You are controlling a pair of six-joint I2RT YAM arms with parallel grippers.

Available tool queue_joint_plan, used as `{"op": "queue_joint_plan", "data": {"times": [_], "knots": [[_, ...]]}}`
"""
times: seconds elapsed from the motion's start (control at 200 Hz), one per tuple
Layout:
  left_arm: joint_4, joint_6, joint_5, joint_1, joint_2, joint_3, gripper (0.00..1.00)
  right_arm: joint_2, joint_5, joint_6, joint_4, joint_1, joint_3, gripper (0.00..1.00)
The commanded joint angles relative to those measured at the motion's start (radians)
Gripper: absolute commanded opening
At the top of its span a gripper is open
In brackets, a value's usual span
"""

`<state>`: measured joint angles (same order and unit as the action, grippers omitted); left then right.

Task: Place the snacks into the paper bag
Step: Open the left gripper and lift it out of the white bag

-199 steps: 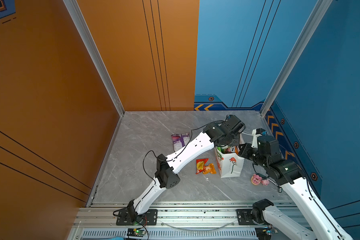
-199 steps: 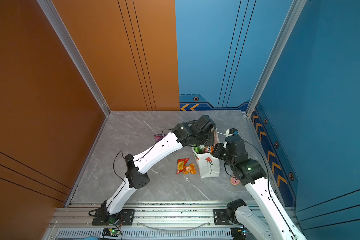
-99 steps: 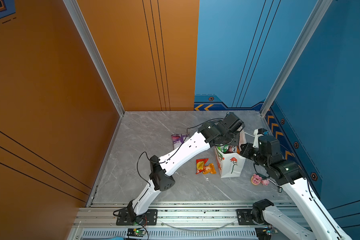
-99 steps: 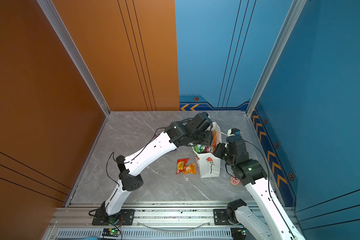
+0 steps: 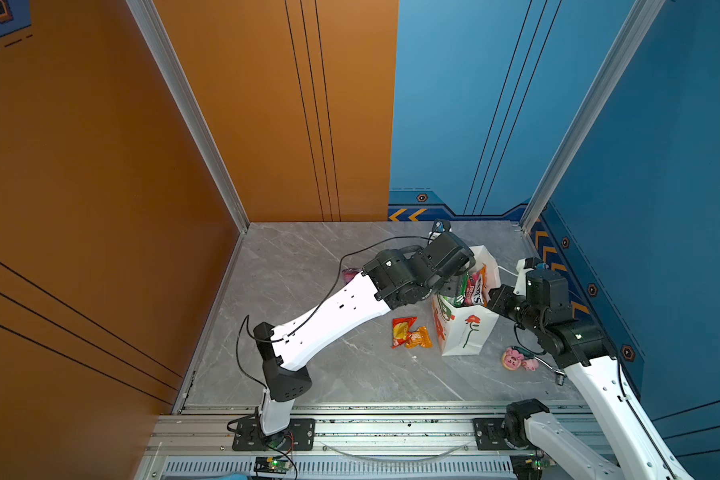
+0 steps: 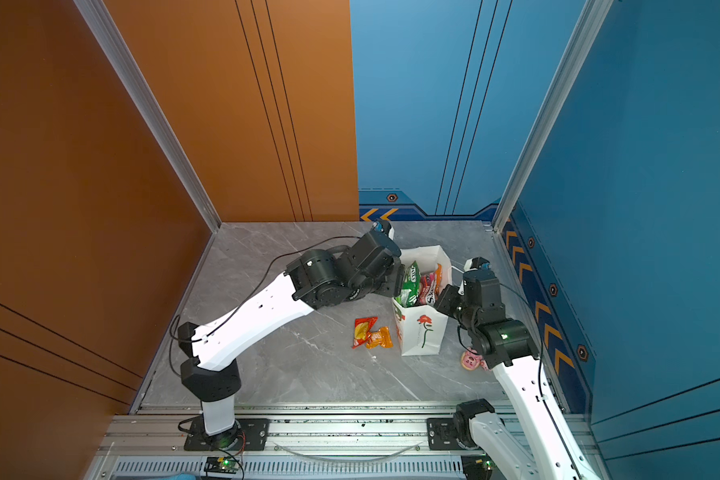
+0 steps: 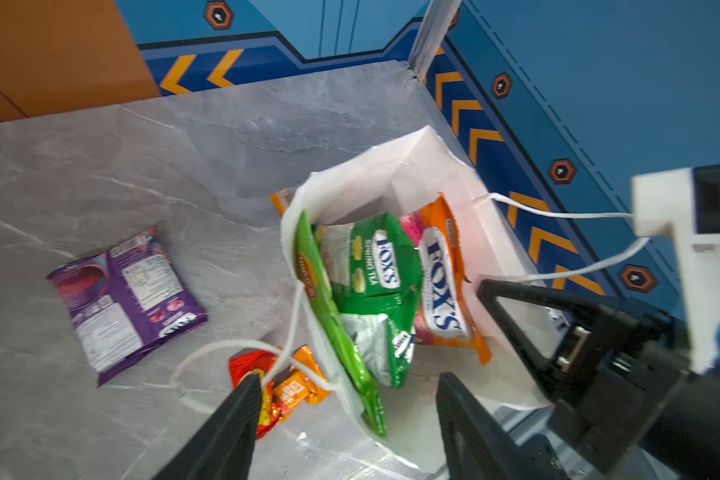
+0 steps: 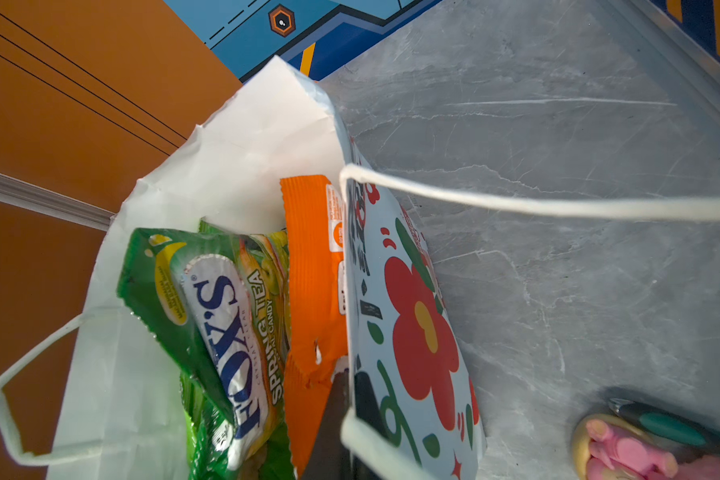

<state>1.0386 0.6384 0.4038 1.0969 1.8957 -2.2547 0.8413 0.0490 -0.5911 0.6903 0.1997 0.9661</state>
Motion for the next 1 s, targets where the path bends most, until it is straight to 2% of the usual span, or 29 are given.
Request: {"op": "queue_joint_plan", "data": {"times": [0.0, 0.16, 0.275, 0.4, 0.511, 0.616, 0.686, 0.741, 0.886, 0.946, 0.996], "knots": [[0.038, 0.014, 0.059, -0.025, -0.004, 0.041, 0.69, -0.012, -0.004, 0.021, -0.003, -0.008, 0.009, 0.01], [0.044, 0.016, -0.04, -0.056, 0.066, 0.01, 0.68, -0.004, -0.001, 0.013, -0.009, 0.017, 0.008, 0.01], [0.052, 0.034, -0.052, -0.076, 0.113, 0.0, 0.66, -0.002, -0.008, 0.014, -0.008, 0.034, 0.01, 0.01], [0.056, 0.033, -0.085, -0.086, 0.16, -0.03, 0.57, -0.002, -0.011, 0.02, -0.006, 0.039, 0.011, 0.01], [0.056, 0.034, -0.111, -0.091, 0.2, -0.057, 0.43, 0.001, -0.022, 0.025, -0.005, 0.039, 0.016, 0.01], [0.055, 0.036, -0.134, -0.093, 0.232, -0.095, 0.22, 0.005, -0.038, 0.036, -0.001, 0.031, 0.026, 0.01], [0.055, 0.037, -0.143, -0.081, 0.247, -0.143, 0.08, 0.021, -0.037, 0.043, 0.038, -0.012, 0.065, 0.01], [0.052, 0.041, -0.127, -0.066, 0.251, -0.185, 0.0, 0.032, 0.007, 0.044, 0.057, -0.072, 0.095, 0.01], [0.017, -0.013, 0.016, 0.023, 0.253, -0.335, 0.0, 0.033, 0.034, -0.008, 0.075, -0.145, 0.111, 0.01], [-0.055, -0.06, 0.067, 0.078, 0.226, -0.318, 0.0, 0.022, 0.007, -0.022, 0.089, -0.163, 0.105, 0.0], [-0.136, -0.086, 0.117, 0.109, 0.187, -0.248, 0.0, 0.004, -0.016, -0.022, 0.089, -0.176, 0.094, 0.01]]}}
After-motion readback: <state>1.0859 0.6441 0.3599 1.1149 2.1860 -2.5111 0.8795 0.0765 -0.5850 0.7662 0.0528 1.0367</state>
